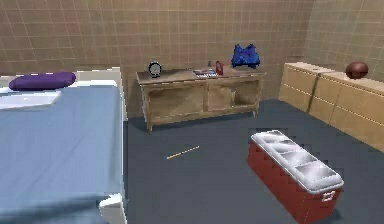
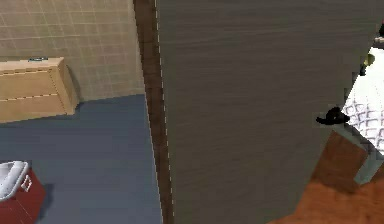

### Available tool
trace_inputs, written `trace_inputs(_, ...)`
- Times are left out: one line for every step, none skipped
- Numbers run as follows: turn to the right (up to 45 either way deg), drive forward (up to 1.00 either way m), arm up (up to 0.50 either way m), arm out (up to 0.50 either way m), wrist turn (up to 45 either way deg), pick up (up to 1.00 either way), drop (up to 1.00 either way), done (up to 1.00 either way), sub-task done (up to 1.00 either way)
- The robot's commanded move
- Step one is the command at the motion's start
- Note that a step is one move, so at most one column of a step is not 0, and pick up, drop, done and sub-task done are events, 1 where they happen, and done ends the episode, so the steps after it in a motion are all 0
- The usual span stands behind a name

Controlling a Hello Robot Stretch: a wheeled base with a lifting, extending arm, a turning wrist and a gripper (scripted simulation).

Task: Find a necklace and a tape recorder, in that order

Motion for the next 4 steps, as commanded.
trace_inputs(15.0,0.0,0.0,0.0,0.0,0.0,0.0,0.0,0.0)
trace_inputs(0.0,0.15,0.0,0.0,0.0,0.0,0.0,0.0,0.0)
trace_inputs(0.0,0.65,0.0,0.0,0.0,0.0,0.0,0.0,0.0)
trace_inputs(-15.0,0.0,0.0,0.0,0.0,0.0,0.0,0.0,0.0)
